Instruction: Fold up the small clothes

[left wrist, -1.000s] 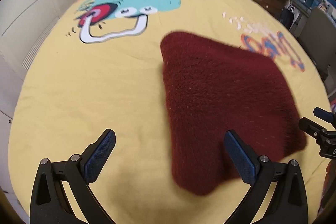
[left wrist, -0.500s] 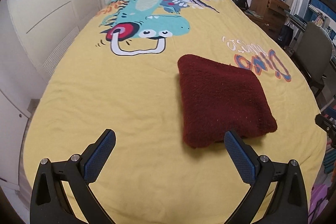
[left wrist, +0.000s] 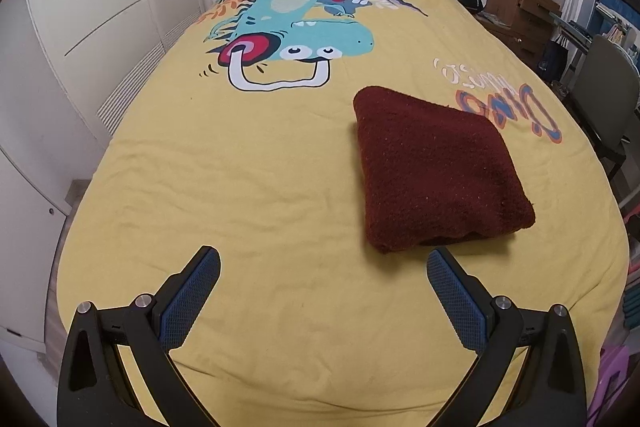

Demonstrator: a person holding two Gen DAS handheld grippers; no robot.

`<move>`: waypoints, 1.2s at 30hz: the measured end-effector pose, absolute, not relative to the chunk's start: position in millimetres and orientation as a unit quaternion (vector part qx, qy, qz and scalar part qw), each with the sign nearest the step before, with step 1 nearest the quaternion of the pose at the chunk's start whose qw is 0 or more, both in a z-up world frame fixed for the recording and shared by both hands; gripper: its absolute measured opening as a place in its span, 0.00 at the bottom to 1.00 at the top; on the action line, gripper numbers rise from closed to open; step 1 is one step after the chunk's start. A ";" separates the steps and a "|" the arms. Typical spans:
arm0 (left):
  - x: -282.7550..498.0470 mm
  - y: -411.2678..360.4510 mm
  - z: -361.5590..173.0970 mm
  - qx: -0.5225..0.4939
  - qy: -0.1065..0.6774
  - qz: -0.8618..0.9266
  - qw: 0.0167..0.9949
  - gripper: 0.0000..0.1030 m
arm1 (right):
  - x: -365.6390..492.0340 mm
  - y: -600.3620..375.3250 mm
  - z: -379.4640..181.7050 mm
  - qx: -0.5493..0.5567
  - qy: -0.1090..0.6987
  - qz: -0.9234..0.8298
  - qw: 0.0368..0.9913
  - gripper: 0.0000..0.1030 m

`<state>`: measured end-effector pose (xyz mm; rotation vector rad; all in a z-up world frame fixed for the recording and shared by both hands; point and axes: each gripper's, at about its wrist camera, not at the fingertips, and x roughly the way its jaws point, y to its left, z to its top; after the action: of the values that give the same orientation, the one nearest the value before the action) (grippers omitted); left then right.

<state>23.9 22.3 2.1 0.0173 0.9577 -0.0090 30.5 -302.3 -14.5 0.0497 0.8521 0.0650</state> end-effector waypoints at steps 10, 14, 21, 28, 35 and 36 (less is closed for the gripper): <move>22.0 28.7 -1.0 0.009 0.463 -0.003 0.886 0.99 | 28.2 -299.2 -15.2 0.021 0.417 0.035 0.908 1.00; 21.6 29.2 -1.2 0.008 0.465 -0.001 0.885 0.99 | 28.4 -297.6 -15.5 0.019 0.420 0.037 0.907 1.00; 19.9 28.2 -0.1 0.009 0.465 -0.004 0.885 0.99 | 28.7 -296.7 -14.8 0.018 0.420 0.037 0.907 1.00; 20.7 28.2 -0.8 0.009 0.466 -0.007 0.885 0.99 | 29.3 -295.2 -14.3 0.018 0.420 0.038 0.907 1.00; 22.4 27.7 -4.8 0.011 0.471 -0.009 0.882 0.99 | 30.5 -295.8 -11.3 0.023 0.415 0.039 0.908 1.00; 23.3 27.9 -5.1 0.011 0.471 -0.009 0.882 0.99 | 30.7 -295.8 -11.3 0.022 0.415 0.039 0.908 1.00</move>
<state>23.3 27.9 -5.1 0.0228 0.9818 -0.0192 30.7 -295.8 -11.3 0.0464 0.8573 0.0800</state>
